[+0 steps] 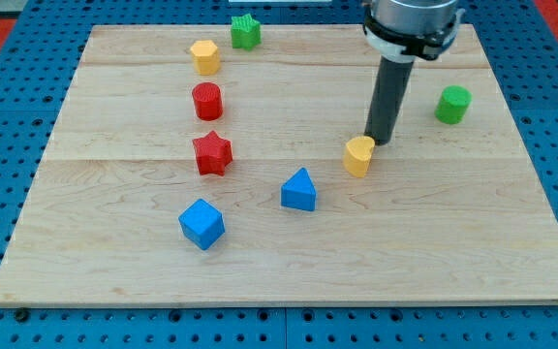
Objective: Move the green star slightly to the left
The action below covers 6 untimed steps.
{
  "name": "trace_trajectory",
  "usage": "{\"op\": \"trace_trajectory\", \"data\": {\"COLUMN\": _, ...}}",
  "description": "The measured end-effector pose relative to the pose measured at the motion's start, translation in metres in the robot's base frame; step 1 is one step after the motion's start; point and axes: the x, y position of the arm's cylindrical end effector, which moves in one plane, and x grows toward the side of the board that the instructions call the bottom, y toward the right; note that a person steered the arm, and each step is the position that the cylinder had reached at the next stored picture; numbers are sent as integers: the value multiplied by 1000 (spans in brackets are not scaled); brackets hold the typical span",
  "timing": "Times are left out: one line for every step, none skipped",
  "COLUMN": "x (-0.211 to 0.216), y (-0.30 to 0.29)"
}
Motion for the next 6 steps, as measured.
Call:
{"op": "trace_trajectory", "data": {"x": -69, "y": -5}}
{"op": "trace_trajectory", "data": {"x": -144, "y": -20}}
{"op": "trace_trajectory", "data": {"x": -182, "y": -73}}
{"op": "trace_trajectory", "data": {"x": -186, "y": -141}}
{"op": "trace_trajectory", "data": {"x": -148, "y": -129}}
{"op": "trace_trajectory", "data": {"x": -116, "y": -159}}
